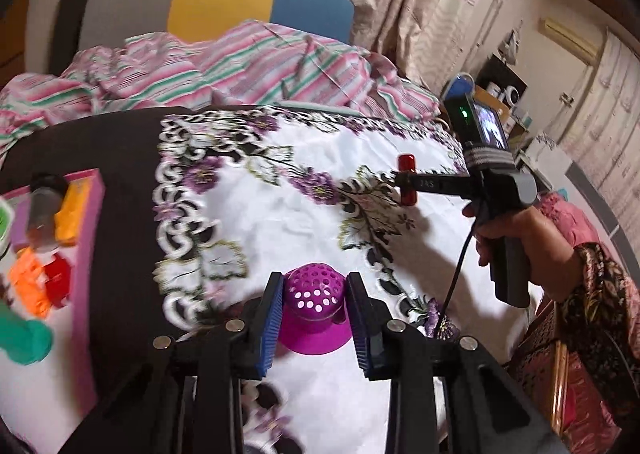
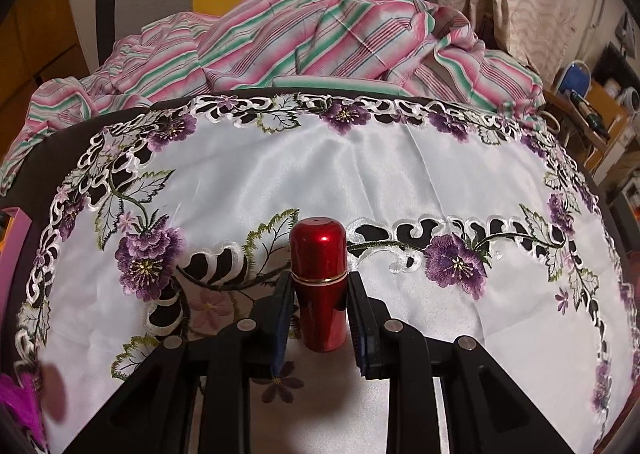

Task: Organize rigid objects
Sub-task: 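Carry the magenta suction cup into the tray and open the left gripper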

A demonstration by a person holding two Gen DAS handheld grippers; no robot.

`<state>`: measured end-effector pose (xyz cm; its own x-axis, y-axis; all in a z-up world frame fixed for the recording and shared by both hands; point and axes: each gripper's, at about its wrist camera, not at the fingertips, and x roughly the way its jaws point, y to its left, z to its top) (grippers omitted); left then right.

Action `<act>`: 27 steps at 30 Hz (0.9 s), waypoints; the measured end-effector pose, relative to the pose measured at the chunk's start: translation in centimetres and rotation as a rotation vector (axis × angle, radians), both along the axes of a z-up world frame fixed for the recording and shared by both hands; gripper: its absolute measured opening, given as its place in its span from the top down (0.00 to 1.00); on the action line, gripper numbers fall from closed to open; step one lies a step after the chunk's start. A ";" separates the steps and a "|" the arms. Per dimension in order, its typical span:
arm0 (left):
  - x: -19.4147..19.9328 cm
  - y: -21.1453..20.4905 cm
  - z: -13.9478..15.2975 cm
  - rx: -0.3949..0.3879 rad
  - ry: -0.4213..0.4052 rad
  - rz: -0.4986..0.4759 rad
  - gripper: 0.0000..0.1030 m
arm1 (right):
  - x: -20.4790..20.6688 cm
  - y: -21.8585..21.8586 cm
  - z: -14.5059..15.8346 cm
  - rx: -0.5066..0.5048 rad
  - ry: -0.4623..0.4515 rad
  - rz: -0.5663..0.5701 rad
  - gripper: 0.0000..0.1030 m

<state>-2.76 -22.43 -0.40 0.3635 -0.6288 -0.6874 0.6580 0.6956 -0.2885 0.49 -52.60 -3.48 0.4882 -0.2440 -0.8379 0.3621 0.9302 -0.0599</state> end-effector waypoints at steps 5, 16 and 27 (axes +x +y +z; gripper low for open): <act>0.1 3.8 0.6 -0.018 -0.010 0.053 0.70 | 0.0 0.4 0.1 -0.029 0.005 0.013 0.74; 0.9 13.8 0.9 -0.042 -0.023 0.248 0.70 | -0.5 0.3 0.2 -0.050 0.009 -0.002 0.74; 2.4 22.6 -0.3 -0.028 -0.005 0.446 0.70 | -0.8 0.1 0.4 -0.065 0.008 -0.034 0.74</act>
